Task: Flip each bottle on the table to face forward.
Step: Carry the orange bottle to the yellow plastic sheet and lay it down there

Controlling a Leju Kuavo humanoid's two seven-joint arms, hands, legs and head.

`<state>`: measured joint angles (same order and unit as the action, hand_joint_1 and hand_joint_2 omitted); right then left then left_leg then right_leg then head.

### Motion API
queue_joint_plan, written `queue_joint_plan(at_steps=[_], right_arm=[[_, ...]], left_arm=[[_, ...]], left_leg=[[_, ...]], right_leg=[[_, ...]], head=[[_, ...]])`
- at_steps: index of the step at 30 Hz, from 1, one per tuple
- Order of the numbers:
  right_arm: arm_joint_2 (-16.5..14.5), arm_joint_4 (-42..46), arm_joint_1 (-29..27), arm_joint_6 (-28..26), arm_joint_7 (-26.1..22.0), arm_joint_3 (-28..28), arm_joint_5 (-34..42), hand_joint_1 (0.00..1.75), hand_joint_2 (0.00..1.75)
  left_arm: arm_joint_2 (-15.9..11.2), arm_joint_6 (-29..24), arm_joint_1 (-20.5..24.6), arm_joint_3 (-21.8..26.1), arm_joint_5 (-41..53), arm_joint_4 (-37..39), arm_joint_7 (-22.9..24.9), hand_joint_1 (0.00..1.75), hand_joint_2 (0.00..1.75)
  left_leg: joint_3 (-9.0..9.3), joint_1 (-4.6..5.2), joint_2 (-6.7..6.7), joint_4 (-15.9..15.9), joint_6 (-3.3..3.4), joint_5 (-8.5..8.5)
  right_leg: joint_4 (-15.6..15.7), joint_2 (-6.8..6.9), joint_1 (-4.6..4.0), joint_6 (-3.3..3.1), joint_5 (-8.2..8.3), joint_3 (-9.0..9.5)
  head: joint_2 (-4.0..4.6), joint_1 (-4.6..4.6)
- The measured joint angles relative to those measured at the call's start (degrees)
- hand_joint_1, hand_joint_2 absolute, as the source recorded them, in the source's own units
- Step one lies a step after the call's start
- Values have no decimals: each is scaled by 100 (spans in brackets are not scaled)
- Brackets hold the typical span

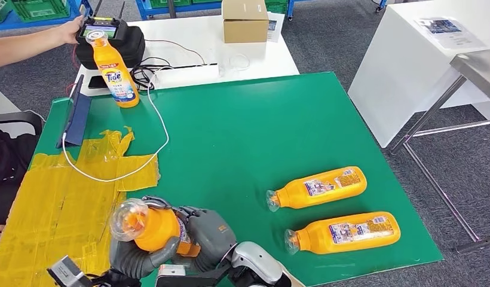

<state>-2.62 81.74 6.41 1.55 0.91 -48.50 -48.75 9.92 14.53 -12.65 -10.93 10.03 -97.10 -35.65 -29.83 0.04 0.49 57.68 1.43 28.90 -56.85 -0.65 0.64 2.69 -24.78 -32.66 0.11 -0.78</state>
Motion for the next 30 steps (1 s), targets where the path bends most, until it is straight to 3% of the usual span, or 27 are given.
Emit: queue_joint_plan(at_steps=[1, 3, 8, 11, 13, 19, 23, 26, 30], right_arm=[[-1, 28, -16, -40, 36, -1, -79, 11, 175], [-4, 121, -72, -125, 113, -1, -244, 0, 175], [58, 514, -237, -286, 264, 2, -513, 0, 175], [302, 902, -432, -385, 313, 41, -523, 0, 175], [501, 1126, -576, -433, 335, 84, -507, 0, 175], [983, 1551, -992, -646, 515, 379, -513, 0, 175], [1147, 1737, -1152, -709, 590, 493, -498, 0, 175], [1289, 1801, -1285, -864, 760, 600, -431, 0, 175], [1710, 1952, -1578, -1301, 905, 672, -274, 0, 175]], left_arm=[[10, -385, -33, -39, 446, -74, -91, 175, 175], [34, -1294, -94, -120, 1473, -232, -219, 175, 175], [5, -3374, -149, -373, 3460, -477, -197, 175, 175], [-174, -4513, -128, -678, 4582, -489, 169, 175, 175], [-319, -4978, -104, -886, 5095, -486, 444, 175, 175], [-595, -5427, 28, -1147, 7197, -485, 1450, 175, 175], [-715, -5440, 99, -1254, 7553, -447, 1717, 175, 175], [-921, -5440, 240, -1380, 7828, -215, 2276, 175, 175], [-1252, -5437, 555, -1559, 7933, 532, 2961, 175, 175]], left_leg=[[0, 0, 0, 0, 0, 0], [0, 0, -1, 0, 0, 0], [-1, 0, 2, 0, 0, 0], [-2, 1, 3, 0, 0, 1], [-4, 3, 3, 0, 1, 1], [-8, 6, 7, 0, 3, 3], [-3, 6, 3, 0, 3, 4], [0, 5, 8, 0, 2, 2], [-2, 4, 1, 0, 1, 3]], right_leg=[[0, 0, 0, 0, 0, 0], [0, 0, 0, 0, 0, -1], [0, 1, 0, 0, 0, -5], [1, 2, 0, 0, 0, -3], [1, 2, 2, 0, 0, -3], [3, 9, 5, 0, 0, 0], [3, 4, 4, 0, 0, -2], [3, 7, 1, 0, 0, -2], [3, 3, 2, 0, 0, 1]], head=[[0, -1], [0, 0], [0, 0], [0, 0], [0, -1], [0, -2], [0, -1], [0, -1], [0, -1]])
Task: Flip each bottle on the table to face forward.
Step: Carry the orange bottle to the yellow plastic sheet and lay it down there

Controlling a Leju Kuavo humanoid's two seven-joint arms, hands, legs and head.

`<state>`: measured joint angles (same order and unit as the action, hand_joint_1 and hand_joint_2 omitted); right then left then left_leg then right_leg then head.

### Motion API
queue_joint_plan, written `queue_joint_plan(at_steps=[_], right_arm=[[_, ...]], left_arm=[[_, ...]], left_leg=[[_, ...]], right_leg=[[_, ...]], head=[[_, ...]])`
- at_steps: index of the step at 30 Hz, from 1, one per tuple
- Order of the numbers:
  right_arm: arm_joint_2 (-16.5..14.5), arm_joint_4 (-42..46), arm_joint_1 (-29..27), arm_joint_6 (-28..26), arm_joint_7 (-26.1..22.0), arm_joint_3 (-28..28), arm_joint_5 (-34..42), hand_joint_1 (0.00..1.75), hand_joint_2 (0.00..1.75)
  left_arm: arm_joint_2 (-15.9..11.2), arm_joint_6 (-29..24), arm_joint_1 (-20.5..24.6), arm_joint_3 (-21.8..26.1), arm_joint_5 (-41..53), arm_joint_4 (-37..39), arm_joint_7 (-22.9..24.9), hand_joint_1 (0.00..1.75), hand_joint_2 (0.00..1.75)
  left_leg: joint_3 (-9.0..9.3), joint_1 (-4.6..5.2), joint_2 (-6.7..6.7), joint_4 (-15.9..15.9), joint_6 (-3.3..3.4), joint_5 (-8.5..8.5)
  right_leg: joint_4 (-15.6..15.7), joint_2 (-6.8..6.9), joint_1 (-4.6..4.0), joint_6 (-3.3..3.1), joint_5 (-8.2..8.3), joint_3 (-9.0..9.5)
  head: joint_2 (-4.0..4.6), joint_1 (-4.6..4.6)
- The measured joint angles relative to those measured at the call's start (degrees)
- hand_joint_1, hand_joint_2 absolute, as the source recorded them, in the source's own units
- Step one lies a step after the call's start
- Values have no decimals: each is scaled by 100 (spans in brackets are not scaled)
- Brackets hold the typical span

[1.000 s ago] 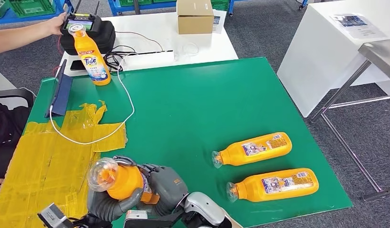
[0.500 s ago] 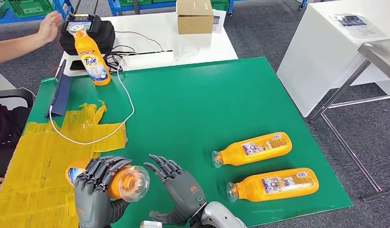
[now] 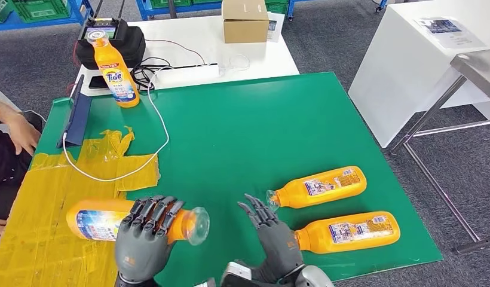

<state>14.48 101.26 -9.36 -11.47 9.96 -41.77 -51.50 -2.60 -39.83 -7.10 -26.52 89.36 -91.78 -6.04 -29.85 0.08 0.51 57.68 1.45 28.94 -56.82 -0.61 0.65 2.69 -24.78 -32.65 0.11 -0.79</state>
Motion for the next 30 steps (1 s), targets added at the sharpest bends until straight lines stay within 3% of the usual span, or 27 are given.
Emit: queue_joint_plan(at_steps=[7, 15, 19, 26, 30], right_arm=[[761, 480, -420, -586, 212, -49, -57, 0, 175], [1295, 884, -674, -914, 519, -144, -211, 0, 175], [1762, 1174, -897, -1206, 825, -149, -202, 0, 175], [2588, 1477, -1150, -1492, 1682, -474, -346, 0, 175], [3011, 1605, -1161, -1673, 2287, -839, -312, 0, 175]], left_arm=[[-299, -2, 321, 4, -23, 1536, 142, 175, 175], [-391, -10, 478, -11, -161, 2519, 151, 175, 175], [-395, -12, 652, -33, -130, 2978, 221, 0, 175], [-391, -12, 993, -151, 20, 3481, 905, 0, 175], [-384, -12, 1190, -189, 23, 3802, 1021, 0, 175]], left_leg=[[-3, 1, -2, 0, 1, -1], [-3, 6, 0, 0, 2, 1], [2, 9, 4, 0, 2, 2], [25, 15, 2, -1, 10, 8], [47, 16, 2, -2, 16, 4]], right_leg=[[0, -1, 2, 0, 0, -5], [1, 0, 6, 1, 0, -8], [2, 3, 9, 2, -1, 7], [4, 3, 13, 2, -1, 30], [4, 4, 13, 1, 0, 51]], head=[[0, -3], [0, 1], [0, 2], [0, 2], [0, 3]])
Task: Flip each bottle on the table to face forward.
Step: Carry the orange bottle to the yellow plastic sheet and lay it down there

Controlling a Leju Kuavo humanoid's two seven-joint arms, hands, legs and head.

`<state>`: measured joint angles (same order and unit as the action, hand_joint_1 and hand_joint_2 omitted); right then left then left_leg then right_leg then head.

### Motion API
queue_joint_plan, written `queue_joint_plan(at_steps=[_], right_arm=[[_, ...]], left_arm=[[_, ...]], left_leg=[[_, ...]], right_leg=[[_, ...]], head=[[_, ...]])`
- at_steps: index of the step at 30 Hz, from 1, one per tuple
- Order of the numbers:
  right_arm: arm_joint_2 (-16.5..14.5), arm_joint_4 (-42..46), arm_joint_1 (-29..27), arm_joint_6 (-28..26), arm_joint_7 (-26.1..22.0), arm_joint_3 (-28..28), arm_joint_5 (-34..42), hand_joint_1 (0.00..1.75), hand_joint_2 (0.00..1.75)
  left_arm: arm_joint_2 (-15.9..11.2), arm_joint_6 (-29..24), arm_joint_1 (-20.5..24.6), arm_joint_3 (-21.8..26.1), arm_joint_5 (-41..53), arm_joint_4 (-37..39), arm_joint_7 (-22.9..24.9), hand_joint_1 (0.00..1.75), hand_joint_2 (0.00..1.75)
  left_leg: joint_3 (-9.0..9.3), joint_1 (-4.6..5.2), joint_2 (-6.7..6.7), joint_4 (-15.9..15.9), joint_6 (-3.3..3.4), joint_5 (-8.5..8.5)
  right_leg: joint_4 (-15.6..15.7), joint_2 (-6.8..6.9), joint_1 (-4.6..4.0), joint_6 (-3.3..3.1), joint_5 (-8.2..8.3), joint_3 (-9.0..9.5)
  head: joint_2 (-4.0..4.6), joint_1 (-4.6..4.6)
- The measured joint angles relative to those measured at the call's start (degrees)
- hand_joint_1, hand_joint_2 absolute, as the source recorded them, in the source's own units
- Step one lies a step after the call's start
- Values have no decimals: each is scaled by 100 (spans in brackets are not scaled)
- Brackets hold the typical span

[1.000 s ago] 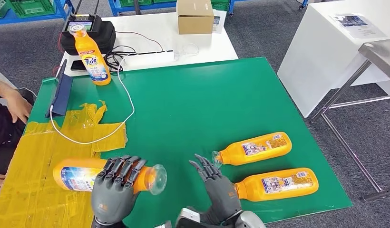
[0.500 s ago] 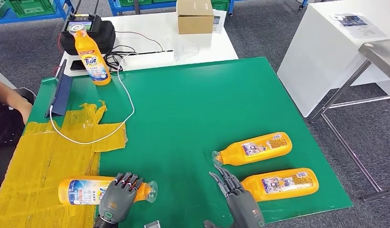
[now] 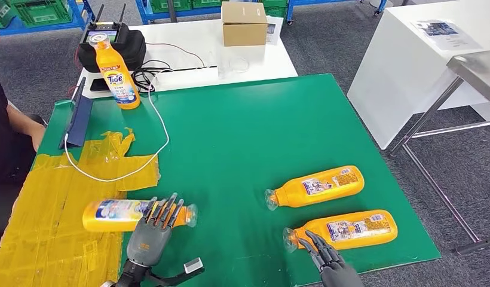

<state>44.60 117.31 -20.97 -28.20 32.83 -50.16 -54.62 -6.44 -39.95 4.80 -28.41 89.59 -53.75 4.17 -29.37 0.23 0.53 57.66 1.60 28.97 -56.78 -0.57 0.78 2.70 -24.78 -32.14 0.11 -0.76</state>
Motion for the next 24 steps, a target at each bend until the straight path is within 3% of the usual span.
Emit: queue_joint_plan(at_steps=[3, 7, 8, 11, 12, 15, 17, 19, 21, 23, 24], right_arm=[[390, 102, 6, -215, 474, -390, -72, 0, 175], [637, 172, -96, -275, 549, -569, -300, 0, 175], [652, 187, -143, -248, 549, -553, -361, 0, 131], [621, 250, -370, -160, 550, -330, -717, 0, 0], [586, 281, -489, -142, 550, -185, -917, 0, 0], [483, 389, -834, -111, 550, 255, -1363, 0, 0], [446, 461, -997, -89, 550, 439, -1421, 0, 0], [414, 515, -1111, -78, 550, 565, -1428, 0, 0], [379, 560, -1205, -117, 550, 672, -1439, 0, 87], [325, 614, -1302, -222, 550, 797, -1473, 0, 175], [292, 646, -1359, -281, 551, 881, -1492, 0, 175]], left_arm=[[25, 0, 180, -9, 0, 283, 57, 0, 175], [56, 13, 260, -2, -2, 424, 62, 0, 175], [60, 27, 257, 4, -21, 428, 34, 0, 175], [74, 236, 147, 95, -539, 286, -450, 0, 44], [87, 464, 58, 176, -1067, 125, -870, 0, 0], [127, 1467, -297, 477, -3222, -558, -2177, 0, 0], [141, 1788, -534, 602, -3869, -895, -2428, 0, 0], [158, 1871, -710, 683, -3871, -1133, -2488, 0, 0], [186, 2058, -842, 773, -4062, -1335, -2728, 0, 0], [274, 2572, -997, 922, -4814, -1632, -3255, 0, 0], [358, 2946, -1098, 1021, -5297, -1865, -3532, 0, 0]], left_leg=[[11, 0, 4, -2, 5, -3], [25, -1, 1, -3, 5, -3], [27, -1, 0, -3, 5, -3], [32, -1, -5, -3, 4, -4], [32, -1, -8, -3, 4, -5], [24, -4, -11, -3, 3, -5], [10, -5, -11, -2, 3, -7], [-4, -4, -10, -2, 3, -9], [-14, 1, -11, -2, 5, -8], [-18, 7, -13, -1, 7, -6], [-20, 8, -13, 0, 8, -6]], right_leg=[[0, 1, 0, 0, 0, 16], [0, 0, -1, -3, 2, 26], [0, 0, -2, -4, 3, 27], [0, -3, -3, -7, 7, 24], [-1, -4, -4, -8, 8, 23], [-1, -5, -6, -9, 9, 13], [-2, -5, -6, -8, 8, -4], [-2, -5, -5, -8, 8, -17], [-2, -5, -1, -5, 6, -21], [-1, -5, 3, -1, 3, -25], [-1, -5, 4, 0, 3, -29]], head=[[0, -1], [0, -2], [0, -2], [0, 0], [0, 0], [0, 0], [0, -1], [0, -3], [0, -2], [0, 1], [0, 1]])
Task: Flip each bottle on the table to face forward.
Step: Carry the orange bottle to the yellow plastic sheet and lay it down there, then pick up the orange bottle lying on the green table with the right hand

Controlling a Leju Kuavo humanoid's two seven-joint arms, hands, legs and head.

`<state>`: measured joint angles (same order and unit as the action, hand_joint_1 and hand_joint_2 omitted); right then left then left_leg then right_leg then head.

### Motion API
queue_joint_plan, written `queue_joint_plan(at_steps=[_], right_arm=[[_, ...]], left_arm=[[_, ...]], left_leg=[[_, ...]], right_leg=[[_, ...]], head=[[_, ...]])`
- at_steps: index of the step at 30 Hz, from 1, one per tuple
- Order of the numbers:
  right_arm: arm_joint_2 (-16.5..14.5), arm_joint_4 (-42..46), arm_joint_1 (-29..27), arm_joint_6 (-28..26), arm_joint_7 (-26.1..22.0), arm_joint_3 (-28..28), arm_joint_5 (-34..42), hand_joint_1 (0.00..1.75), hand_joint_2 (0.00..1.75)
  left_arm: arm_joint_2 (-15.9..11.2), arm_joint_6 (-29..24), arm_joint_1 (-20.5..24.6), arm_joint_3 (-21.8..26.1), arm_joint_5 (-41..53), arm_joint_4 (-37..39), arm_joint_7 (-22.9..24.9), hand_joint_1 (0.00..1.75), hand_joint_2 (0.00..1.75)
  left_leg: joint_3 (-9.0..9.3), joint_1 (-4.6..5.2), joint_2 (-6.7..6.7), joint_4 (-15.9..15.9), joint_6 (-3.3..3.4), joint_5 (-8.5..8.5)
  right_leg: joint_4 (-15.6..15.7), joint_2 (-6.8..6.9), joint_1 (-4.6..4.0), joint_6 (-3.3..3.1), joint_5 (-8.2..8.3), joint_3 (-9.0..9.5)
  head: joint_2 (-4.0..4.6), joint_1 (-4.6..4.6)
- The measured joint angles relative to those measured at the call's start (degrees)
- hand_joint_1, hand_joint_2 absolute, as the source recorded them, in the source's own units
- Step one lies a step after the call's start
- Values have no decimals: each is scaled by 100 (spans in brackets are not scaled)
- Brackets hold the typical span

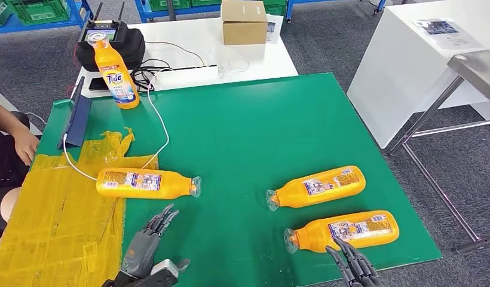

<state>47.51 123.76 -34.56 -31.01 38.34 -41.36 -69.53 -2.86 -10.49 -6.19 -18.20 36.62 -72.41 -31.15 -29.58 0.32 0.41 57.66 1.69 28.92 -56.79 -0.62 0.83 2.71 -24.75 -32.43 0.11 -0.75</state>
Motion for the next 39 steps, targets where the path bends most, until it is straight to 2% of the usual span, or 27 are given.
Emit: queue_joint_plan(at_steps=[3, 7, 9, 11, 13, 15, 16, 19, 23, 25, 28, 30, 34, 39], right_arm=[[-115, 86, -197, -106, 0, 320, -42, 0, 175], [-313, 112, -442, -177, -99, 842, 176, 0, 175], [-471, 107, -585, -133, -385, 1176, 411, 0, 175], [-750, 85, -732, 84, -1051, 1621, 757, 0, 175], [-1238, 38, -842, 607, -2229, 2256, 1273, 0, 175], [-1921, -19, -881, 1317, -3507, 3084, 1657, 0, 175], [-2245, -45, -884, 1597, -3960, 3487, 1738, 0, 175], [-3036, -99, -854, 2231, -4771, 4432, 1654, 0, 175], [-4382, -206, -387, 3832, -6580, 5938, 885, 0, 175], [-4915, -293, -107, 4281, -7087, 6710, 556, 0, 175], [-5525, -439, 299, 4649, -7570, 7655, 20, 0, 175], [-5797, -553, 543, 4757, -7739, 8127, -246, 0, 175], [-6065, -769, 861, 4833, -7800, 8649, -460, 0, 175], [-6210, -916, 1031, 4840, -7813, 8889, -504, 0, 175]], left_arm=[[311, 1011, -321, 284, -1076, -887, -376, 0, 0], [600, 1573, -641, 526, -1553, -1886, -414, 0, 0], [690, 1722, -754, 598, -1641, -2207, -447, 0, 0], [748, 1852, -839, 655, -1720, -2412, -489, 0, 0], [785, 1942, -896, 707, -1774, -2552, -537, 0, 0], [807, 1984, -938, 743, -1802, -2647, -572, 0, 0], [813, 1992, -953, 752, -1807, -2679, -582, 0, 0], [819, 2006, -975, 779, -1814, -2743, -608, 0, 0], [821, 2096, -964, 814, -1891, -2765, -651, 0, 0], [822, 2139, -956, 824, -1931, -2765, -662, 0, 0], [822, 2207, -931, 845, -1987, -2765, -675, 0, 0], [822, 2237, -894, 850, -2028, -2765, -680, 0, 0], [822, 2300, -830, 887, -2135, -2763, -680, 0, 0], [822, 2325, -795, 900, -2153, -2763, -679, 0, 0]], left_leg=[[-11, 2, 1, 1, 5, 3], [-15, 2, -4, 1, 11, 12], [-16, 2, -3, 1, 12, 13], [-16, 0, -1, 1, 12, 13], [-17, -3, -1, 0, 12, 13], [-17, -6, -2, 0, 11, 12], [-17, -8, -2, 0, 11, 12], [-17, -13, -4, -1, 9, 11], [-14, -11, -6, -1, 8, 10], [-14, -9, -5, -1, 9, 9], [-15, -5, -7, -1, 9, 9], [-16, -3, -8, -1, 9, 9], [-17, -3, -9, -1, 9, 9], [-19, -4, -8, -1, 9, 10]], right_leg=[[0, 0, 2, 1, 0, -9], [2, 0, 3, 3, -2, -14], [3, 0, 1, 4, -3, -16], [3, 0, -3, 4, -3, -17], [3, 0, -7, 4, -3, -18], [3, 1, -10, 3, -3, -18], [3, 1, -11, 3, -3, -18], [2, 0, -11, 2, -3, -18], [2, -1, -9, 1, -2, -16], [2, 0, -7, 1, -2, -15], [1, 0, -3, 2, -2, -13], [1, -1, -2, 2, -2, -14], [1, -1, -1, 2, -2, -15], [1, -1, -2, 2, -2, -17]], head=[[0, -2], [0, 0], [0, 1], [0, 0], [0, 0], [0, 2], [0, 3], [0, -2], [0, 1], [0, -3], [0, 0], [0, -1], [0, -1], [0, -1]])
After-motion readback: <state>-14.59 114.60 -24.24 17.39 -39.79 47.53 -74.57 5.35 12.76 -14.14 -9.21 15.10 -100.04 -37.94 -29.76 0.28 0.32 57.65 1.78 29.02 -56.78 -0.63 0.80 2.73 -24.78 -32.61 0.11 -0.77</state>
